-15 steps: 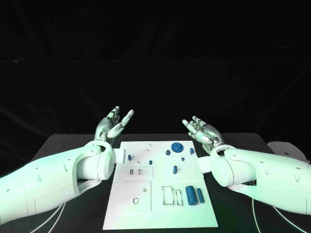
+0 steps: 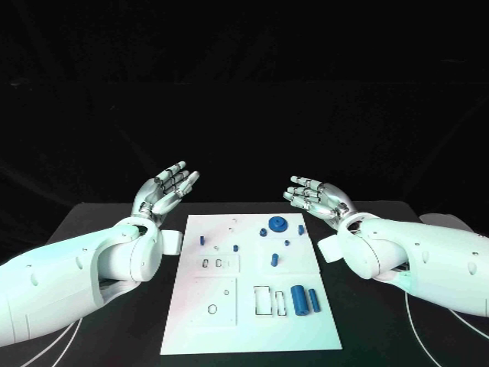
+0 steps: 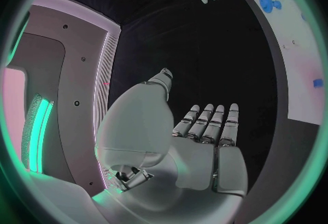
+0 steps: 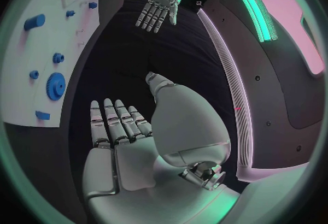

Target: Assemble the parts on the task board

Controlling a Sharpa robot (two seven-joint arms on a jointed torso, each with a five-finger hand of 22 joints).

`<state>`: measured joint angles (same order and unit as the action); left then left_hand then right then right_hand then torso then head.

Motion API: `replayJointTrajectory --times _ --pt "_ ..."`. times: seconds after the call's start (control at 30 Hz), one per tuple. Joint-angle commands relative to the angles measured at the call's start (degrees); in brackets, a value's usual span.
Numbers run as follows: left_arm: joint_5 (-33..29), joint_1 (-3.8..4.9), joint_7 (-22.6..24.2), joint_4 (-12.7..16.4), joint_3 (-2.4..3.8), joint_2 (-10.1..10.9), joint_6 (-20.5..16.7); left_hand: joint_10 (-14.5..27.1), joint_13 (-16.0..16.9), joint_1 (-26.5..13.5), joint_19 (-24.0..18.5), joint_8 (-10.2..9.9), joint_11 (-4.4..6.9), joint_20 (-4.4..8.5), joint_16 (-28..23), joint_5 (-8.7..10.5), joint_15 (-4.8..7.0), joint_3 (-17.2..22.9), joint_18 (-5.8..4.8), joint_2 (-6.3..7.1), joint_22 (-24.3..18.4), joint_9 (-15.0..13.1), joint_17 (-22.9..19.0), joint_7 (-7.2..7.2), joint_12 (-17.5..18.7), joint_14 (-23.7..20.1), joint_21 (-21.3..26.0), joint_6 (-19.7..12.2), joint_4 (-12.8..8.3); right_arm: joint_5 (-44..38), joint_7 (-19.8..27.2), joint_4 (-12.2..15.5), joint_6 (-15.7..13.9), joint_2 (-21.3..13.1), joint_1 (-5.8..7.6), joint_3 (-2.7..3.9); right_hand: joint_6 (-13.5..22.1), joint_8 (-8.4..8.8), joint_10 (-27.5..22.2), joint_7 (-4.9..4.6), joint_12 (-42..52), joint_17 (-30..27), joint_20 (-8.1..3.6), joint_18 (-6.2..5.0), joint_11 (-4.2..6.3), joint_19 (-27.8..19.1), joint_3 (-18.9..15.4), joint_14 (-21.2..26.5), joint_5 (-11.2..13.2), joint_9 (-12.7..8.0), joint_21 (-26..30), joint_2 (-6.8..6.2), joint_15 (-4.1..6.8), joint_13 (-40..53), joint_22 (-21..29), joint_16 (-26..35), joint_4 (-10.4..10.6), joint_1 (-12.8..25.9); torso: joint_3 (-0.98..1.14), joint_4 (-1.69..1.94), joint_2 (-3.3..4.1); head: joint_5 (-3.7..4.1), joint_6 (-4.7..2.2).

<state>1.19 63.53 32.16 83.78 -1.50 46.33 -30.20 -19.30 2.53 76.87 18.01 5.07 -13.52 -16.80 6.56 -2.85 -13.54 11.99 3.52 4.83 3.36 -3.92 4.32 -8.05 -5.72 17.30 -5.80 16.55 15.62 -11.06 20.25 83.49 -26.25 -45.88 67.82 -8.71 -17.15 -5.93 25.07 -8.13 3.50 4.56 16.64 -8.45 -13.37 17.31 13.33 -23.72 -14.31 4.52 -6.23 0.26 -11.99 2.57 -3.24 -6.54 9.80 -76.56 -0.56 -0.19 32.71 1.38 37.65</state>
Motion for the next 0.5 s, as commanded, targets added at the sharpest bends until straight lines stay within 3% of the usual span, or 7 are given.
replayJointTrajectory --times 0.03,0.1,0.2,0.23,0.3,0.37,0.5 --pt "0.64 0.24 1.30 1.22 0.03 0.14 2.58 -23.00 1.35 4.54 19.83 6.31 -0.51 0.19 8.26 -0.13 1.08 2.52 3.54 -0.39 2.57 -3.88 4.50 -7.94 -5.66 22.36 -7.17 16.52 -2.24 -8.07 0.22 -0.10 -1.36 -0.12 0.30 -0.03 -10.66 -3.78 16.67 -7.87 1.60 1.99 0.09 0.56 -0.69 7.54 2.89 -14.55 1.10 2.47 -2.42 -1.16 -0.74 0.88 -0.45 -3.54 -3.96 -3.87 -0.09 0.28 0.98 0.16 0.24" --pt "0.64 0.39 1.22 1.71 0.03 0.55 2.63 -26.10 1.33 4.99 22.67 7.94 0.31 0.21 9.29 -0.10 2.11 3.24 5.07 -0.23 2.70 -4.83 4.95 -7.53 -5.97 25.55 -8.21 20.84 -2.93 -9.31 0.04 -0.23 -1.59 -0.28 0.55 -0.03 -13.52 -4.67 19.92 -7.72 1.57 2.18 0.06 0.23 -0.33 10.49 3.89 -17.22 1.01 3.00 -3.24 -1.64 -0.38 1.00 -0.59 -3.90 -4.60 -3.96 -0.17 0.35 1.27 0.23 0.25" --pt "0.64 0.66 1.18 2.58 0.03 1.26 2.72 -28.84 1.18 5.35 25.62 9.07 1.07 0.22 9.84 -0.19 3.04 4.46 6.56 0.13 2.46 -5.54 5.32 -6.87 -5.21 28.82 -8.91 24.62 -3.80 -11.64 -0.13 -0.40 -1.96 -0.47 0.96 -0.01 -17.02 -5.45 23.77 -7.35 1.12 2.32 0.04 -0.26 0.14 13.99 5.60 -20.95 1.06 3.48 -3.94 -2.45 0.11 1.11 -0.51 -4.17 -5.30 -3.60 -0.25 0.49 1.81 0.40 0.25" --pt "0.64 0.74 1.18 2.88 0.03 1.50 2.73 -28.96 1.18 5.37 25.80 9.12 1.12 0.22 9.87 -0.19 3.08 4.53 6.63 0.15 2.45 -5.57 5.34 -6.84 -5.15 28.99 -8.95 24.82 -3.85 -12.43 -0.19 -0.46 -2.09 -0.49 1.10 -0.01 -17.44 -5.54 24.02 -7.31 1.08 2.33 0.03 -0.33 0.20 14.60 5.77 -21.27 1.08 3.54 -4.10 -2.57 0.18 1.12 -0.54 -4.20 -5.39 -3.57 -0.27 0.50 1.88 0.42 0.30" --pt "0.64 0.98 1.10 3.77 0.04 2.23 2.81 -30.65 1.20 5.62 27.43 9.77 1.52 0.35 9.99 -0.18 3.54 5.35 6.96 0.46 2.32 -5.94 5.55 -6.51 -4.80 30.50 -9.34 27.04 -4.41 -15.18 -0.51 -0.71 -2.55 -0.49 1.47 0.03 -21.19 -6.45 26.04 -7.02 0.88 2.32 -0.01 -1.01 0.69 21.00 7.29 -23.23 1.40 4.07 -5.95 -3.46 0.78 1.14 -0.99 -4.33 -6.11 -3.54 -0.39 0.63 2.54 0.64 0.21" --pt "0.64 1.27 0.95 4.60 0.04 2.90 2.95 -32.27 1.18 5.65 29.56 9.91 1.87 0.79 10.31 -0.15 4.10 6.36 7.13 0.88 2.25 -5.99 5.94 -6.19 -4.19 32.61 -9.94 28.13 -4.93 -18.06 -1.00 -1.01 -2.92 -0.43 1.78 0.06 -26.30 -7.68 28.68 -6.61 0.73 2.35 -0.09 -1.71 1.30 23.87 9.48 -25.83 1.23 4.71 -6.63 -4.69 1.53 1.11 -0.99 -4.62 -6.73 -3.29 -0.50 0.71 2.92 0.72 0.08" --pt "0.74 1.79 0.38 6.16 0.04 4.15 3.50 -34.09 1.21 5.86 31.64 10.03 2.36 1.41 10.58 -0.18 4.68 7.70 7.14 1.46 2.14 -6.01 6.47 -5.89 -3.57 34.72 -10.51 29.31 -5.72 -25.34 -2.40 -1.69 -3.45 -0.30 2.40 0.16 -29.11 -8.16 31.94 -6.04 0.88 2.66 -0.68 -2.14 2.16 27.50 12.36 -29.75 0.85 4.76 -7.87 -6.63 2.61 1.11 -1.23 -5.59 -7.61 -3.21 -0.83 1.03 3.85 1.09 0.04"
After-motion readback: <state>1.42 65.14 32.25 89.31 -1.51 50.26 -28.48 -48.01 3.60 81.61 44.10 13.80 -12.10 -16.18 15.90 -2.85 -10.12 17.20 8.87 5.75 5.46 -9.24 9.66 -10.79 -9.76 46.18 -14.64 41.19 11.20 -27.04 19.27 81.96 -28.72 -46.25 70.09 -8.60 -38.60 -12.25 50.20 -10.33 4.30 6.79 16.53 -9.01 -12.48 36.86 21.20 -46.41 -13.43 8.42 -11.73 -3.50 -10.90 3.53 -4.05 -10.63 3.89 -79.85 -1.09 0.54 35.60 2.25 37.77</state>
